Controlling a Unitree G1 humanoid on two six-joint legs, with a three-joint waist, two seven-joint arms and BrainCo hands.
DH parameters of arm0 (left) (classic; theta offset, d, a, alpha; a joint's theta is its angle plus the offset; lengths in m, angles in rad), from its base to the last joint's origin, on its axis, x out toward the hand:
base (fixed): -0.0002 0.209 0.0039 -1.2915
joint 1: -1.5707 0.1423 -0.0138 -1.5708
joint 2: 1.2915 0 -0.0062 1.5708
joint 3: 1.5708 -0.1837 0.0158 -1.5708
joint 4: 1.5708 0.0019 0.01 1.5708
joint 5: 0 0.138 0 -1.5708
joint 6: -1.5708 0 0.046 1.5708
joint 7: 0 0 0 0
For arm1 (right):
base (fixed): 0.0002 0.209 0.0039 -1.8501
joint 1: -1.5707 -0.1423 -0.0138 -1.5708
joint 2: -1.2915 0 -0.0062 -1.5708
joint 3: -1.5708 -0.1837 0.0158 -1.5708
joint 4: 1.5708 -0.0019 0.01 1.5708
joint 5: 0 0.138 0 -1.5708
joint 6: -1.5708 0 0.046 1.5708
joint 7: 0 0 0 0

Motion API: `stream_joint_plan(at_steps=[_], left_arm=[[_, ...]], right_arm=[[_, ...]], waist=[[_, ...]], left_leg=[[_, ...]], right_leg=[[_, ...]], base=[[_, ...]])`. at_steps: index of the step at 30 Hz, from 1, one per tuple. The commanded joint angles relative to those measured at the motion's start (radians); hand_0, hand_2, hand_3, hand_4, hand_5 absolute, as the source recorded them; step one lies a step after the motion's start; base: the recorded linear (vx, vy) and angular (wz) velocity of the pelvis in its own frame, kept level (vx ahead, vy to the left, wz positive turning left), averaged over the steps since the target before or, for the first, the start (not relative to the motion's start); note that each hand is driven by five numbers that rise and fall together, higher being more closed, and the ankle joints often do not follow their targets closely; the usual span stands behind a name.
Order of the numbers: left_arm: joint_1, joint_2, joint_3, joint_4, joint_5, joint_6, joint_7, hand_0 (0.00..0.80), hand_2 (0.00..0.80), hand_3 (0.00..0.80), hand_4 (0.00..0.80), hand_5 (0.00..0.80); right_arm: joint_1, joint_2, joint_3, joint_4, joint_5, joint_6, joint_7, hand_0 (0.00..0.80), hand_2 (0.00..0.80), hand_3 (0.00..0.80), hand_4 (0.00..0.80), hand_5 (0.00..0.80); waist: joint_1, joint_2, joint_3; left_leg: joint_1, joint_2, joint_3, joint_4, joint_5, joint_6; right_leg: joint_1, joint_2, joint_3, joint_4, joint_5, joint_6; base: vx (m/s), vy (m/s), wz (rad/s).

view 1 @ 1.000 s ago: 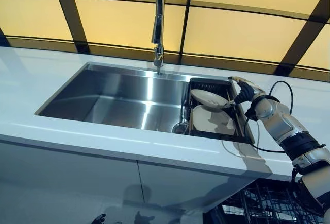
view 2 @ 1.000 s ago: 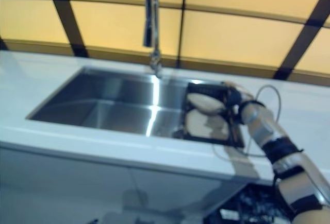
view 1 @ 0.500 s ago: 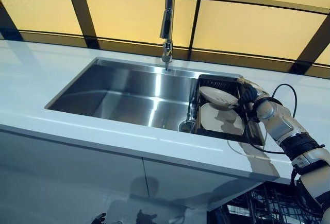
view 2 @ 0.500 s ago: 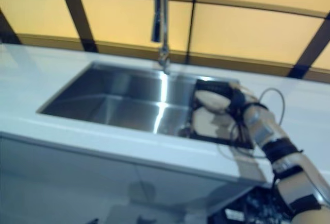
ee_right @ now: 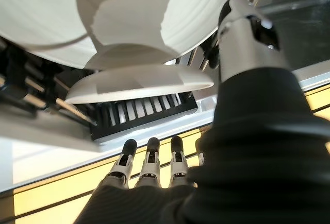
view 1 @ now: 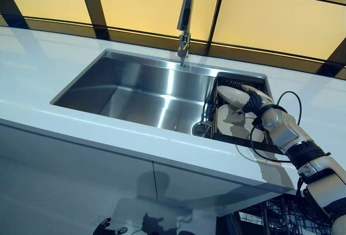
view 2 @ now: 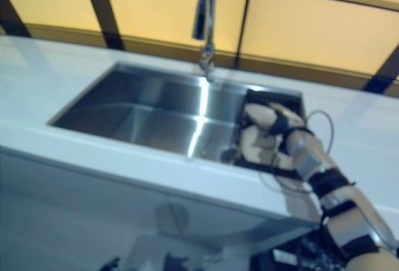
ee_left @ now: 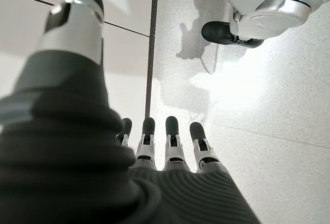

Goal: Take plates into dishwasher

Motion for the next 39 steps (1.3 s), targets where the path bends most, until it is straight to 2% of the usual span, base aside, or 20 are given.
stream_joint_plan(at_steps=[1, 17, 27, 39], left_arm=[[-0.049, 0.028, -0.018, -0.023, -0.015, -0.033, 0.003, 0.000, 0.000, 0.000, 0.000, 0.000], [-0.090, 0.029, -0.050, -0.069, -0.042, -0.032, -0.004, 0.000, 0.000, 0.000, 0.000, 0.000], [-0.093, 0.041, -0.063, -0.076, -0.057, -0.044, -0.015, 0.000, 0.000, 0.000, 0.000, 0.000], [-0.061, 0.051, -0.055, -0.079, -0.056, -0.037, -0.022, 0.000, 0.000, 0.000, 0.000, 0.000]], right_arm=[[-0.060, -0.031, 0.041, 0.011, -0.037, 0.005, -0.053, 0.000, 0.000, 0.000, 0.000, 0.000], [-0.102, -0.027, 0.052, 0.096, -0.011, 0.029, -0.114, 0.000, 0.000, 0.000, 0.000, 0.000], [-0.196, -0.064, 0.074, 0.197, -0.013, 0.028, -0.152, 0.000, 0.000, 0.000, 0.000, 0.000], [-0.267, -0.133, 0.100, 0.225, -0.034, 0.034, -0.181, 0.000, 0.000, 0.000, 0.000, 0.000]], waist=[[0.035, 0.003, -0.013], [0.048, 0.028, 0.043], [0.066, 0.031, 0.060], [0.076, 0.031, 0.050]], left_leg=[[-0.066, 0.010, 0.045, 0.034, 0.027, 0.018], [-0.108, 0.008, 0.023, 0.069, 0.031, 0.019], [-0.120, 0.012, 0.014, 0.070, 0.032, 0.015], [-0.116, 0.014, 0.007, 0.063, 0.038, 0.012]], right_leg=[[-0.047, -0.077, 0.008, 0.184, -0.042, 0.044], [-0.075, -0.086, 0.006, 0.226, -0.053, 0.039], [-0.084, -0.085, -0.005, 0.235, -0.057, 0.037], [-0.082, -0.085, -0.015, 0.241, -0.060, 0.036]], base=[[0.009, -0.007, 0.07], [-0.004, -0.015, 0.06], [-0.010, -0.009, 0.03], [0.000, 0.000, 0.00]])
